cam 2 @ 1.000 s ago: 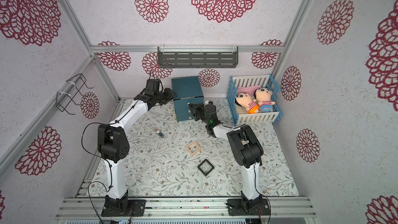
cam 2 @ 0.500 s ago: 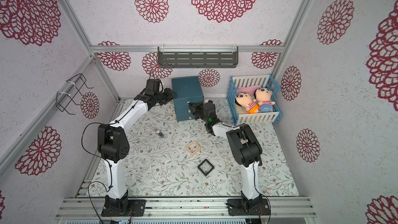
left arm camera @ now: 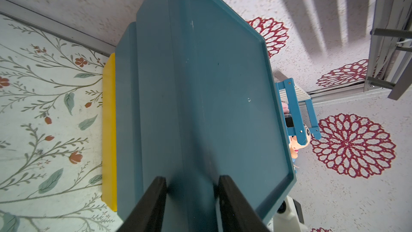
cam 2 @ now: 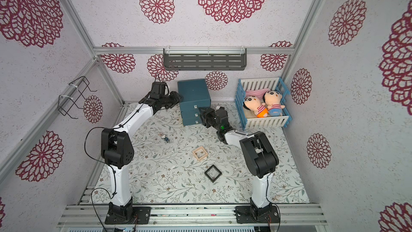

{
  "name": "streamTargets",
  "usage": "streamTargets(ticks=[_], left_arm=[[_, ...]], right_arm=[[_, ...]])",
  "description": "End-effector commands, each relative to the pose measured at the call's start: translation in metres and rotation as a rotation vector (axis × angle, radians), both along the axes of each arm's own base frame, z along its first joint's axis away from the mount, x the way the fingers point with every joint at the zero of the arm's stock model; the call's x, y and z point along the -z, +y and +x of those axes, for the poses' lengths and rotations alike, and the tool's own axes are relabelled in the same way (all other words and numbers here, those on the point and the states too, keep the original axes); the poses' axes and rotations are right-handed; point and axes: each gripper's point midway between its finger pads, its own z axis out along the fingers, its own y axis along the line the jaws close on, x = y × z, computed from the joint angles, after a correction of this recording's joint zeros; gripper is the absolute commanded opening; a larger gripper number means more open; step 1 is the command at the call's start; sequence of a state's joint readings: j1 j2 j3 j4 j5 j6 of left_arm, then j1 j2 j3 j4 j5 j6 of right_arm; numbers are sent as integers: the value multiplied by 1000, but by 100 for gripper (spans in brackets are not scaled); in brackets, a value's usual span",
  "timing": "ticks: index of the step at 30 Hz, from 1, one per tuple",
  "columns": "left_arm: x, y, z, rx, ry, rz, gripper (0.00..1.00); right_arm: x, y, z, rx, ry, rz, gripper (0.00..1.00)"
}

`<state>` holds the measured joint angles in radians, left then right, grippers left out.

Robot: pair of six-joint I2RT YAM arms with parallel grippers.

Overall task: Place the brooch boxes into the drawer by color
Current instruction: Close the drawer in the storage box, then open the drawer in the storage box.

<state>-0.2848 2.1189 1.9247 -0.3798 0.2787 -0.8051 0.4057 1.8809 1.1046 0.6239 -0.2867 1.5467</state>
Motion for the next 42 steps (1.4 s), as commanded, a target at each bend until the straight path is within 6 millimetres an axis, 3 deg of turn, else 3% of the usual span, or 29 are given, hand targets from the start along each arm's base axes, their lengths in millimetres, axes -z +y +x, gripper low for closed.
streamTargets(ticks=[1, 4, 14, 30, 34, 40, 42], left_arm=[[-8, -6, -11, 24, 7, 7, 44], [-9, -7, -11, 25, 5, 5, 44], [-9, -7, -11, 25, 8, 6, 44], [-6, -7, -10, 25, 14, 9, 44], [-6, -6, -11, 25, 15, 9, 44], [-6, -6, -13, 26, 16, 11, 44], [-7, -6, -12, 24, 14, 11, 44]], right_arm=[[-17, -6, -15, -16, -74, -2, 53], [5, -2, -16, -32, -49, -2, 52], [39, 13, 14, -28, -23, 34, 42], [53, 28, 43, -29, -18, 61, 38], [53, 30, 49, -24, -19, 72, 30], [51, 29, 51, -9, -19, 77, 3], [50, 29, 49, -6, -19, 77, 0]])
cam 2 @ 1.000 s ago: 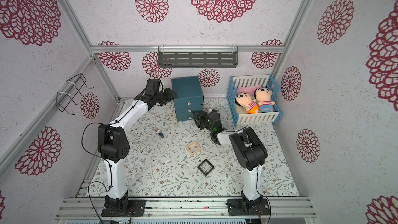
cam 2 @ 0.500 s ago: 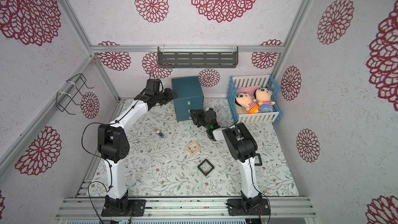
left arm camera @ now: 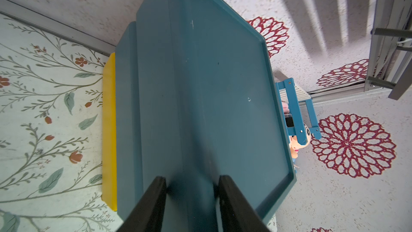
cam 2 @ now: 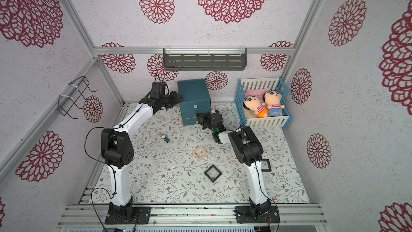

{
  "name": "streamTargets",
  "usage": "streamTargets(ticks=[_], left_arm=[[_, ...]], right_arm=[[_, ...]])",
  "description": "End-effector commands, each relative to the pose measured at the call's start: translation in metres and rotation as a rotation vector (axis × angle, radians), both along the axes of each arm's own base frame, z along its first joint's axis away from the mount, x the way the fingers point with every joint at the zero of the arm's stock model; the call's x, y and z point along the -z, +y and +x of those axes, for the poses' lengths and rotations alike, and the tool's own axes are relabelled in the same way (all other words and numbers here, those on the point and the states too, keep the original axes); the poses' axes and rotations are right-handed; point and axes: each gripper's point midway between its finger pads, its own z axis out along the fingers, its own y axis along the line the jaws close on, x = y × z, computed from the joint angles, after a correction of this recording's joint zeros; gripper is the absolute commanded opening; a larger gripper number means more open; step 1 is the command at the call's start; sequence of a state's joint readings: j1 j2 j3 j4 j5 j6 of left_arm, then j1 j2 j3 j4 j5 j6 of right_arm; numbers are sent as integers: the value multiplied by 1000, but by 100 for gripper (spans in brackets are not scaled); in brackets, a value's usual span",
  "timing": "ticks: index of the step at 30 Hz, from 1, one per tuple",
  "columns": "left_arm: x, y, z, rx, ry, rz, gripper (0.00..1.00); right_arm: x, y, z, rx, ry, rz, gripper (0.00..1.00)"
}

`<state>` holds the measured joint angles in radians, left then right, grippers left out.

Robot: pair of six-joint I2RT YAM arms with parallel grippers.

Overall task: Place the brooch boxes into the drawer by color
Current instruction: Open the drawer in the storage box.

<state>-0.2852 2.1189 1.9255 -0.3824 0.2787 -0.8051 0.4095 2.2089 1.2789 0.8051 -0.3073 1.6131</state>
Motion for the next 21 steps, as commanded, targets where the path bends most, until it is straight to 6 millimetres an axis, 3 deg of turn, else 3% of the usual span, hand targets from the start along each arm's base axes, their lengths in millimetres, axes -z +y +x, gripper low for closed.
streamTargets(ticks=[1, 8, 21], left_arm=[[-7, -6, -12, 24, 12, 10, 44], [-6, -6, -13, 25, 14, 12, 44], [-8, -4, -16, 20, 12, 12, 44]], right_arm=[[-15, 2, 1, 14, -39, 14, 0], [-28, -3, -13, 28, -61, 25, 0], [-48, -12, -71, 10, -71, 49, 0]])
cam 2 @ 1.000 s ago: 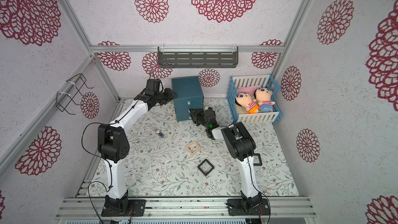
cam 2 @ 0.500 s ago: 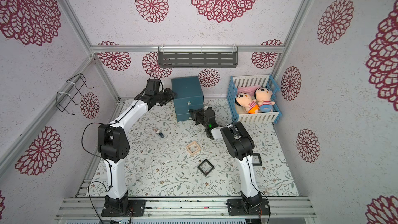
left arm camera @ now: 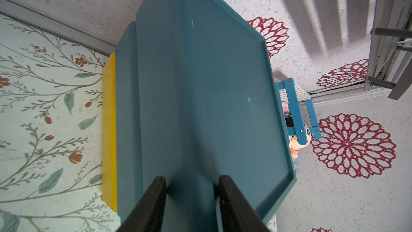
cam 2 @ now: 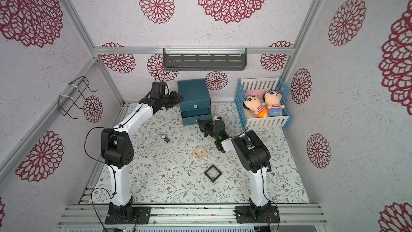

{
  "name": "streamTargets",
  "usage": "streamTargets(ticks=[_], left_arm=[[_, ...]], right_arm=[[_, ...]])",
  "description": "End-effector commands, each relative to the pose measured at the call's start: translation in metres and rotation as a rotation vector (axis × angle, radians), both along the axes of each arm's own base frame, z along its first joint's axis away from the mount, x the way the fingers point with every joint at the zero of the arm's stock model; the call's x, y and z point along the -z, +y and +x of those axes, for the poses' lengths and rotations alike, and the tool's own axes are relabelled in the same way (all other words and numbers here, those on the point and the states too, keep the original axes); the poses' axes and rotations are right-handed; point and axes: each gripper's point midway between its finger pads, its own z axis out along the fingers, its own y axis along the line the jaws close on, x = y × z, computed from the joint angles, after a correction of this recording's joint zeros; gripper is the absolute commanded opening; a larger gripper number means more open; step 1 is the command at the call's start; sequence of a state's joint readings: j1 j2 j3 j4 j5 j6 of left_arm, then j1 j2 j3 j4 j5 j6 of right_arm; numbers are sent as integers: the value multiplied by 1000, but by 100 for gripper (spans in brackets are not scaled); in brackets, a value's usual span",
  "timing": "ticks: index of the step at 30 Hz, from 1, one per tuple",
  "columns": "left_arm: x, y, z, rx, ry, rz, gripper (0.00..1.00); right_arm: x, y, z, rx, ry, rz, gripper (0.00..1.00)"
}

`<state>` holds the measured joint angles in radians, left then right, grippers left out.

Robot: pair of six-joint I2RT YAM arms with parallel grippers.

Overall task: Place the brooch boxes into the drawer by color
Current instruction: Open the drawer in the storage box.

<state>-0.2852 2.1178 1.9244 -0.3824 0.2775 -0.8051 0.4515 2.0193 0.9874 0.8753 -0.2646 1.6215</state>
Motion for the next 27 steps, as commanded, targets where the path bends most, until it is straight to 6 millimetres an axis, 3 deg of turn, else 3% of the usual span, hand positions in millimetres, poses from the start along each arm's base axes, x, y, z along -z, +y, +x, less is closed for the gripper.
streamTargets(ticks=[1, 13, 25, 26, 27], left_arm=[[-8, -4, -15, 20, 11, 11, 44], [-11, -4, -16, 19, 6, 8, 44], [-14, -4, -17, 18, 2, 4, 44], [-14, -3, -17, 18, 2, 4, 45], [-15, -3, -17, 16, 0, 4, 45]], right_arm=[[-48, -2, -12, 7, -99, 62, 0], [-47, -7, -54, -13, -75, 56, 0], [-36, -6, -72, -31, -38, 38, 0], [-36, -7, -72, -28, -35, 35, 4], [-34, -8, -72, -26, -32, 27, 14]])
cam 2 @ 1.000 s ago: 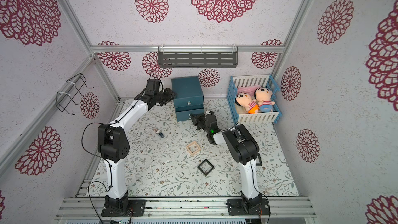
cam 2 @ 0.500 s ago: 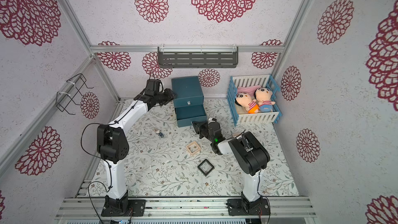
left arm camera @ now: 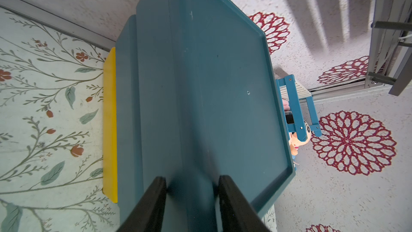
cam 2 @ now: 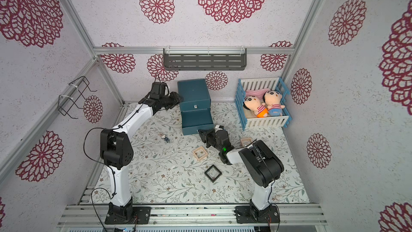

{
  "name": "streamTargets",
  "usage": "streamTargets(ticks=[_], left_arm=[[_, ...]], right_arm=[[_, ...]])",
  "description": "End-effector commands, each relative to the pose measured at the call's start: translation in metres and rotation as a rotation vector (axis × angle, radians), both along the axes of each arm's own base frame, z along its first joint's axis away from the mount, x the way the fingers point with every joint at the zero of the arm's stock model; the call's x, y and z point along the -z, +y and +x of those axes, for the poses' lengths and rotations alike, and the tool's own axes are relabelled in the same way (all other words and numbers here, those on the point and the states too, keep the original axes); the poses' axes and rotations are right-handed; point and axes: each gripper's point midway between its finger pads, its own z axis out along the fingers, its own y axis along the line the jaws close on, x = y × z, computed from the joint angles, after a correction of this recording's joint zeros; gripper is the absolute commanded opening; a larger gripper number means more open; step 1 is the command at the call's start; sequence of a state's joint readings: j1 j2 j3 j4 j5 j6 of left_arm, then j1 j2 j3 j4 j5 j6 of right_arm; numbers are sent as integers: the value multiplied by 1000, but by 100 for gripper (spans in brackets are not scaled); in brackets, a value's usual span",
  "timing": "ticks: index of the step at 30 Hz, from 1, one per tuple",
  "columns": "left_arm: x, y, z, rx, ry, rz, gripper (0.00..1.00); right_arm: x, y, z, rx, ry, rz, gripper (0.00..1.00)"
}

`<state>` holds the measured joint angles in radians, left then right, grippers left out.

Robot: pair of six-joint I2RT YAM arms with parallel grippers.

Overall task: Place the brooch boxes into the drawer by color
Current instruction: Open the drawer in the storage box, then pick up the brooch box from the center of the board.

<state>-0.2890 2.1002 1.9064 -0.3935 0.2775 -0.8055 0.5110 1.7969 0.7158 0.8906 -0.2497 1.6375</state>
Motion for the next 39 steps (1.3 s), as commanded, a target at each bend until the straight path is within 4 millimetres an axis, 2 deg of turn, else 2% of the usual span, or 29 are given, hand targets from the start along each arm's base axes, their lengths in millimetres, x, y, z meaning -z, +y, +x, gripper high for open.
streamTargets(ticks=[1, 4, 9, 14, 15, 16, 21, 24, 28, 33, 39], left_arm=[[-15, -3, -12, 14, -10, 3, 46], [-18, -1, -14, 13, -13, 7, 48], [-25, 2, -19, -1, -23, 15, 51], [-33, 6, -26, -26, -39, 37, 55], [-29, 6, -27, -31, -32, 46, 55], [-50, 9, -33, -38, -69, 37, 56], [-62, 14, -48, -56, -103, 70, 56], [-66, 14, -64, -58, -122, 85, 56], [-64, 7, -99, -26, -157, 119, 56], [-44, 3, -158, 22, -202, 138, 55], [-18, -2, -230, 88, -253, 192, 56]], right_arm=[[-31, -2, 1, 17, -70, 23, 23], [-34, -3, 3, 18, -76, -24, 39], [-41, -8, 3, 32, -92, -89, 52], [-55, -19, 2, 45, -142, -188, 60], [-58, -22, 2, 47, -156, -214, 62], [-60, -25, 1, 47, -166, -235, 63], [-70, -43, -3, 27, -247, -399, 69], [-73, -51, -8, -16, -313, -558, 72], [-71, -63, -15, -79, -391, -793, 74], [-64, -71, -26, -166, -499, -1035, 76], [-47, -58, -47, -331, -612, -1230, 76]])
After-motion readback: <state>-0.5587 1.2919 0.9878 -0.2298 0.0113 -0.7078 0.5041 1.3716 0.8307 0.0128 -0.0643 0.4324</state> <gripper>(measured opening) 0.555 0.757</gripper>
